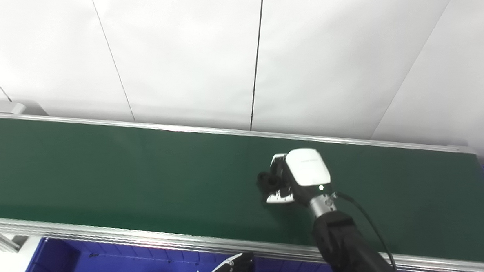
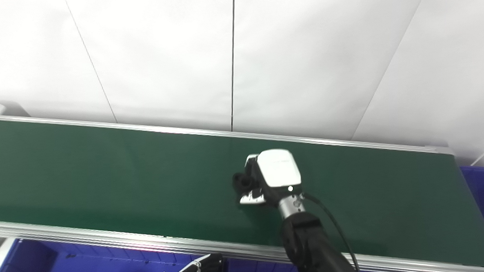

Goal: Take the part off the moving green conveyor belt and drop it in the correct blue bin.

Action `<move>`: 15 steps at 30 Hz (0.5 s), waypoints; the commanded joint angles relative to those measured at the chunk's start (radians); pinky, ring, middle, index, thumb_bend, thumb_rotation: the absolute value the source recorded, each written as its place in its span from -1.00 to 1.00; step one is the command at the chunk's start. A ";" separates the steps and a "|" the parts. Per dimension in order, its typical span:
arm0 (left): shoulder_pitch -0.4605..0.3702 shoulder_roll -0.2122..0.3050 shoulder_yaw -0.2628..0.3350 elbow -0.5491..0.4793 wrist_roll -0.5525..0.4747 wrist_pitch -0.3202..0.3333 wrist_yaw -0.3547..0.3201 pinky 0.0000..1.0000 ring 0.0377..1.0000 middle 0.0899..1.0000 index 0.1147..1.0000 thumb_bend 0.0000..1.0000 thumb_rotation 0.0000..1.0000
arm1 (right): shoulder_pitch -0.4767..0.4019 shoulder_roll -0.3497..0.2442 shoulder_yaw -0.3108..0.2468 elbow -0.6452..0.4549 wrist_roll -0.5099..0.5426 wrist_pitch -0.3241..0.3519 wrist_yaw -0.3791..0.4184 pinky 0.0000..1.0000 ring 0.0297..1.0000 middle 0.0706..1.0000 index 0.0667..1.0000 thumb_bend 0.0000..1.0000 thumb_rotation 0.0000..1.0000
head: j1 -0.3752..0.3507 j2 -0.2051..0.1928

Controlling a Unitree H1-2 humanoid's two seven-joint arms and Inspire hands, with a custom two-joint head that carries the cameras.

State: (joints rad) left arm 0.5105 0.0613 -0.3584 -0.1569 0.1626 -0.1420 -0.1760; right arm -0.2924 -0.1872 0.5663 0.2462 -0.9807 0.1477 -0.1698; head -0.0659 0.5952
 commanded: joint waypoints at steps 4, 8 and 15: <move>-0.004 0.006 0.004 -0.025 0.001 -0.013 0.007 0.64 0.73 0.70 0.68 0.42 0.60 | -0.003 0.006 -0.034 -0.174 0.008 -0.008 0.042 -0.69 -0.62 -0.47 -0.10 0.00 -0.69 | -0.019 0.011; -0.006 0.010 0.009 -0.032 0.013 -0.013 0.011 0.60 0.71 0.69 0.68 0.40 0.62 | 0.013 0.011 -0.044 -0.263 0.002 -0.008 0.070 -0.72 -0.65 -0.52 -0.10 0.00 -0.70 | -0.036 0.026; -0.002 0.030 0.018 -0.082 0.004 0.028 -0.001 0.64 0.74 0.71 0.73 0.41 0.68 | 0.050 0.015 -0.062 -0.433 -0.036 0.011 0.173 -0.74 -0.68 -0.56 -0.10 0.01 -0.71 | -0.089 0.096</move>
State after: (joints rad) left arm 0.5040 0.0906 -0.3435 -0.2036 0.1675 -0.1132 -0.1781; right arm -0.2304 -0.1769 0.5176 -0.1384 -0.9991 0.1487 -0.0038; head -0.1381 0.6719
